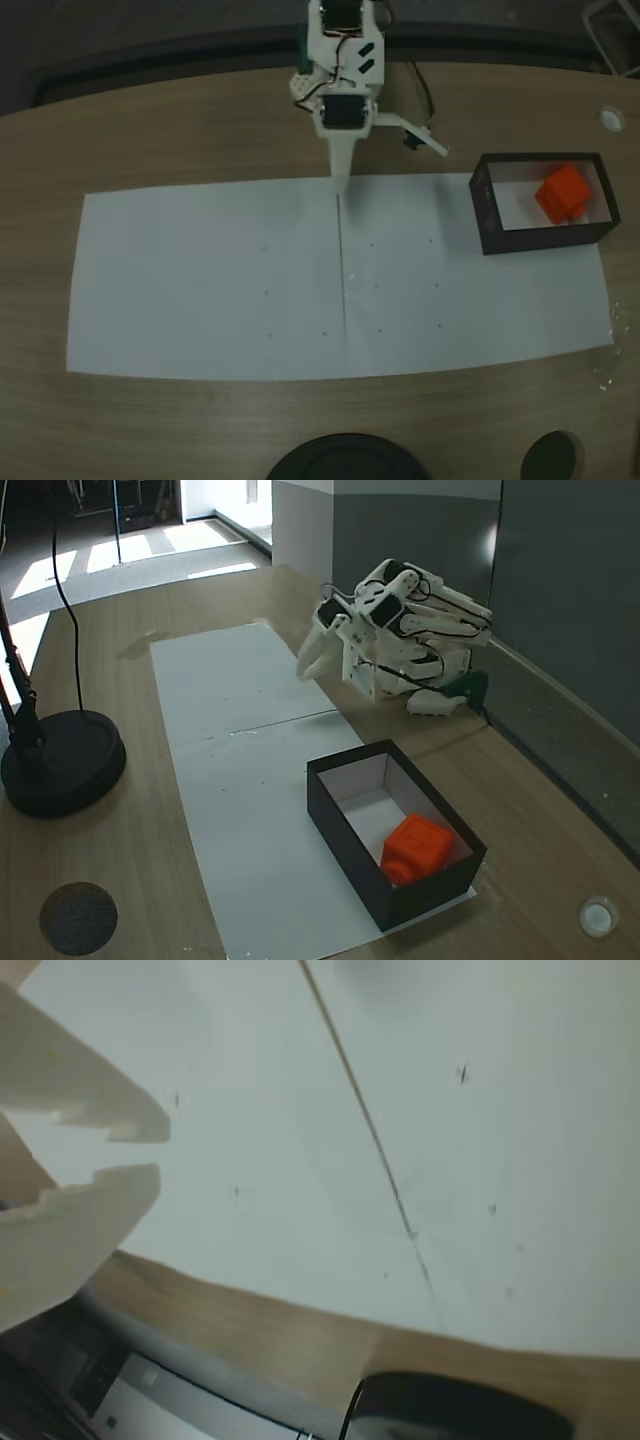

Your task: Grab a orange square and put it in the box.

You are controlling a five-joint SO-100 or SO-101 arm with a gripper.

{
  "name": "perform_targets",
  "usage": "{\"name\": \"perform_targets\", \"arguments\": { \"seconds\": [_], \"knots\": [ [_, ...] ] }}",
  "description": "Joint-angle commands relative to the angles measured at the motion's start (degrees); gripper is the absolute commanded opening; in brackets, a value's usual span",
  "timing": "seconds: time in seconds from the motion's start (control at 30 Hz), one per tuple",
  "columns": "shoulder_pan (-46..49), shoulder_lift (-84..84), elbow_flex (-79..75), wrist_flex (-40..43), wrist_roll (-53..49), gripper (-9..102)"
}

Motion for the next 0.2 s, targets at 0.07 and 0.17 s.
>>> {"name": "perform_targets", "arguments": {
  "seconds": [0.07, 0.17],
  "knots": [
    [-0.1, 1.3, -1.1, 5.7, 0.4, 0],
    [-0.1, 1.2, -1.9, 8.9, 0.4, 0]
  ]
}}
